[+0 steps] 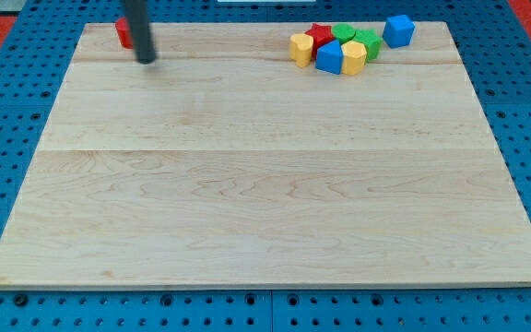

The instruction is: Push the red circle down and right a bit

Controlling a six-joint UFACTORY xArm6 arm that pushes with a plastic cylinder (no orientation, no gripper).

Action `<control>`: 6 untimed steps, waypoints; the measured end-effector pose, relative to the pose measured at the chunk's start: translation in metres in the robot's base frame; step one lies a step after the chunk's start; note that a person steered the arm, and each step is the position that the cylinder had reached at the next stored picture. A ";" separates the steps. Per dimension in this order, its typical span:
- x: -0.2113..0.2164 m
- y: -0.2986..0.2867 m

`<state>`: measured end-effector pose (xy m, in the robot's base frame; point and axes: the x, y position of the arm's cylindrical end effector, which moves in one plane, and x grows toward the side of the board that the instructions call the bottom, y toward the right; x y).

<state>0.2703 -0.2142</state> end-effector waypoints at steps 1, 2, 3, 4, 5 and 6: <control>-0.032 -0.059; -0.074 -0.050; -0.076 0.013; -0.048 0.021; -0.037 0.017; -0.037 0.008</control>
